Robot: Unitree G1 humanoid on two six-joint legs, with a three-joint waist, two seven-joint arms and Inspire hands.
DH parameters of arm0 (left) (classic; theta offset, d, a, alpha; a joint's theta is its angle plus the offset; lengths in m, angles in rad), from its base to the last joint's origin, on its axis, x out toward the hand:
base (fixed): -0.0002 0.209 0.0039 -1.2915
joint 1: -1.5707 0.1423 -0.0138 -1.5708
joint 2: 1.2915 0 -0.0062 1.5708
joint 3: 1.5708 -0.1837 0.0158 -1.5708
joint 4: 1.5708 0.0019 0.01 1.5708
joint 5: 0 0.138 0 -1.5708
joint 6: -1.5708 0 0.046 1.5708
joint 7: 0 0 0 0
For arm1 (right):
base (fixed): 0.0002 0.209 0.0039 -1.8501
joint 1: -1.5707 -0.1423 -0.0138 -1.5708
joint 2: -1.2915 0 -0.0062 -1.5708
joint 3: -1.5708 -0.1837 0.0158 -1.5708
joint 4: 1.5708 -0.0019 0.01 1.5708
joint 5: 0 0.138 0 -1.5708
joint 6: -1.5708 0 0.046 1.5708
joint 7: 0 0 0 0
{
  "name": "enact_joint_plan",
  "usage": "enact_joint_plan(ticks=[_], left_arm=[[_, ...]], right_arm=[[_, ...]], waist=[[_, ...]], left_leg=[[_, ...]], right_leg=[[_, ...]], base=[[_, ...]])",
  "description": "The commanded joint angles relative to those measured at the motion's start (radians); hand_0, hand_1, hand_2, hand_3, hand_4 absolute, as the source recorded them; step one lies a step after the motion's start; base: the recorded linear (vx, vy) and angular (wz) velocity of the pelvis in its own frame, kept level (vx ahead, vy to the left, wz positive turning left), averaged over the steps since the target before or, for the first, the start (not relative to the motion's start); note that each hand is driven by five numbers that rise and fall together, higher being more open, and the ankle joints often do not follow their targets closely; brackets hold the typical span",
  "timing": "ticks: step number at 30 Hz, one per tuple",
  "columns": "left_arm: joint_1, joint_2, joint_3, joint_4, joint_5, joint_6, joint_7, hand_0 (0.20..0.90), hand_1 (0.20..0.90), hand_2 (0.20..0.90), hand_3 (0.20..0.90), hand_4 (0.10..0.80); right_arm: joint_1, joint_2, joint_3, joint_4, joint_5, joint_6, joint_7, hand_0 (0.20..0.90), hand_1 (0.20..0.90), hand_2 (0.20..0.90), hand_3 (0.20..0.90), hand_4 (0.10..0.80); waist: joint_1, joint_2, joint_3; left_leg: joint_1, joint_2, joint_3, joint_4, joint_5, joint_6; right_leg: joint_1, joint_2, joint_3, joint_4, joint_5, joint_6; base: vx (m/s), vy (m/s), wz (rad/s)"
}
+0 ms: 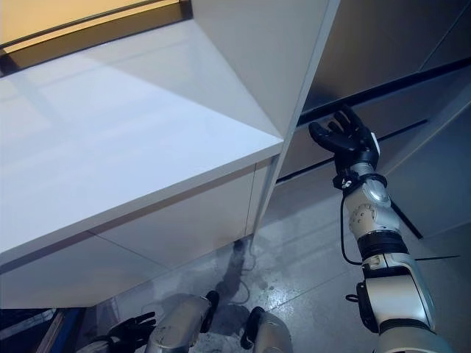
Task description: Put drinks into fridge and close the fridge
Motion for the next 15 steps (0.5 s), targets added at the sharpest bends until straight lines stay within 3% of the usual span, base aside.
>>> enact_joint_plan(ticks=[1, 3, 9, 15], left_arm=[[0.057, 0.05, -0.022, -0.008, 0.041, -0.034, -0.029, 0.9, 0.9, 0.9, 0.9, 0.8], [0.055, 0.05, -0.022, -0.01, 0.041, -0.036, -0.024, 0.9, 0.9, 0.9, 0.9, 0.8], [0.059, 0.045, 0.025, -0.017, 0.047, -0.016, -0.025, 0.9, 0.9, 0.9, 0.9, 0.8], [0.086, 0.014, 0.076, -0.041, 0.019, -0.01, -0.018, 0.9, 0.9, 0.9, 0.9, 0.8]], right_arm=[[-0.11, -0.027, -0.031, -0.087, -0.107, -0.151, -0.055, 0.9, 0.9, 0.9, 0.9, 0.8], [-0.083, -0.036, -0.034, -0.126, -0.163, -0.169, -0.068, 0.9, 0.9, 0.9, 0.9, 0.8], [0.112, -0.035, -0.094, -0.317, -0.145, -0.097, -0.014, 0.9, 0.9, 0.9, 0.9, 0.8], [0.461, 0.1, -0.162, -0.462, -0.221, -0.026, 0.055, 0.9, 0.9, 0.9, 0.9, 0.8]], waist=[[0.006, -0.047, -0.127], [-0.008, -0.053, -0.137], [-0.068, -0.069, -0.201], [-0.138, -0.071, -0.263]], left_leg=[[0.031, -0.012, 0.065, -0.035, -0.072, 0.063], [0.043, -0.007, 0.072, -0.053, -0.068, 0.061], [0.098, 0.011, 0.102, -0.162, -0.033, 0.041], [0.144, 0.033, 0.144, -0.293, 0.025, 0.016]], right_leg=[[0.042, 0.017, 0.068, -0.119, 0.074, 0.015], [0.051, 0.024, 0.082, -0.149, 0.084, 0.019], [0.079, 0.054, 0.12, -0.255, 0.114, 0.038], [0.101, 0.084, 0.149, -0.357, 0.154, 0.057]], base=[[-0.044, -0.069, -0.08], [-0.056, -0.06, -0.18], [-0.052, -0.056, -0.28], [-0.083, -0.044, -0.28]])
